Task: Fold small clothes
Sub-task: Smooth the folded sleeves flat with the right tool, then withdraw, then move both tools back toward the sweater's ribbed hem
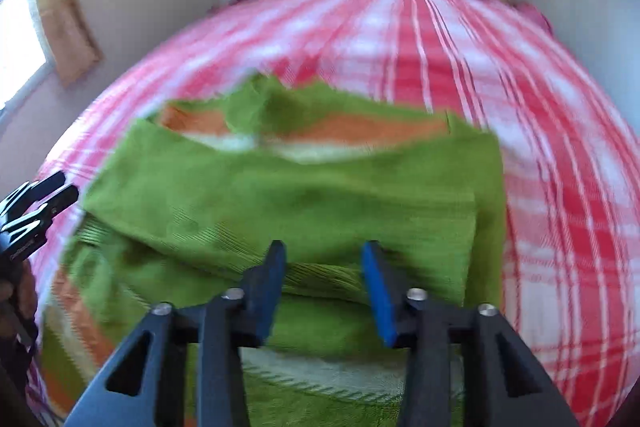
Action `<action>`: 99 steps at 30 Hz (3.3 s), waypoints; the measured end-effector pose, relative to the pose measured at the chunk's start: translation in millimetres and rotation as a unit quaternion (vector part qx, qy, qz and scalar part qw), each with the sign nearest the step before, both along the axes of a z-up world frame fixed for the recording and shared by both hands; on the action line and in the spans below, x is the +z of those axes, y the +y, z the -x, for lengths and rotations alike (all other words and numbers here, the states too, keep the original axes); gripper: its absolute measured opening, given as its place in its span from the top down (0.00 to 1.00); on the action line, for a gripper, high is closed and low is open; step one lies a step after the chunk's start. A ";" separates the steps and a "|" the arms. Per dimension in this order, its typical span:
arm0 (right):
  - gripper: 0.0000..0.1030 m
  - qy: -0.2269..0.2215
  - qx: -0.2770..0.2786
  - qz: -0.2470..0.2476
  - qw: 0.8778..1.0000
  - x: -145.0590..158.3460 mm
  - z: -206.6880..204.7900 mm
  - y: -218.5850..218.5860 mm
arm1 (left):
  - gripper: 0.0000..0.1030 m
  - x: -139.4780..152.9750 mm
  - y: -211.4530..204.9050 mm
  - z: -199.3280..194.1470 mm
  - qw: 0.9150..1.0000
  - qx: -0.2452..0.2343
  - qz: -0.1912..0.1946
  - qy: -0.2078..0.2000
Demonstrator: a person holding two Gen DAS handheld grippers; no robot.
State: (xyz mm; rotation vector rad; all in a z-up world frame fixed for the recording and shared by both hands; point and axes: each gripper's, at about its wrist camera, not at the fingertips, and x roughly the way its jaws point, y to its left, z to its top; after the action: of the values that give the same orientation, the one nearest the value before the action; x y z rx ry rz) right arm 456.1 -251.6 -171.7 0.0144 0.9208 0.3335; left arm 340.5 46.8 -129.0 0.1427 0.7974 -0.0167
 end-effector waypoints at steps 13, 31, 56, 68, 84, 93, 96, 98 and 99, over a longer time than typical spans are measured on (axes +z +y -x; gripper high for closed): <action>0.62 -0.012 -0.002 0.026 1.000 0.0 19.0 -2.2 | 0.38 -9.5 10.1 35.7 1.000 0.017 0.023 0.006; 0.49 -0.020 0.021 -0.011 1.000 18.2 92.5 4.2 | 0.34 7.1 5.3 111.2 0.999 -0.001 0.047 -0.003; 0.46 -0.024 0.028 -0.005 0.999 7.5 167.6 1.1 | 0.34 -3.3 -2.0 165.8 0.998 -0.013 0.064 0.019; 0.45 -0.039 0.049 -0.006 0.998 16.3 208.1 5.6 | 0.34 -9.6 5.1 221.5 0.998 -0.031 0.028 0.035; 0.42 -0.061 0.078 0.022 0.995 21.6 261.2 19.6 | 0.42 -26.7 14.9 260.9 0.991 -0.027 0.114 0.066; 0.42 -0.064 0.074 0.020 0.995 22.7 277.2 13.3 | 0.56 -34.0 2.7 262.9 0.989 -0.037 0.120 0.083; 0.42 -0.065 0.072 0.016 0.995 24.0 278.6 11.1 | 0.68 -35.9 2.0 264.0 0.985 -0.047 0.133 0.095; 0.42 -0.066 0.071 0.016 0.995 24.7 279.7 10.4 | 0.74 -38.4 0.9 265.7 0.986 -0.049 0.125 0.097; 0.42 -0.068 0.071 0.016 0.995 25.3 280.2 10.1 | 0.87 -38.1 -0.1 267.0 0.988 -0.051 0.116 0.092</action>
State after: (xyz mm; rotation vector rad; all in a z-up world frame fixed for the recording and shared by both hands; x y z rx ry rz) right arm 175.9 -241.5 -146.4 -0.1015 0.7938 0.4458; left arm 73.4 46.7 -167.0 -0.0409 0.9660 -0.2209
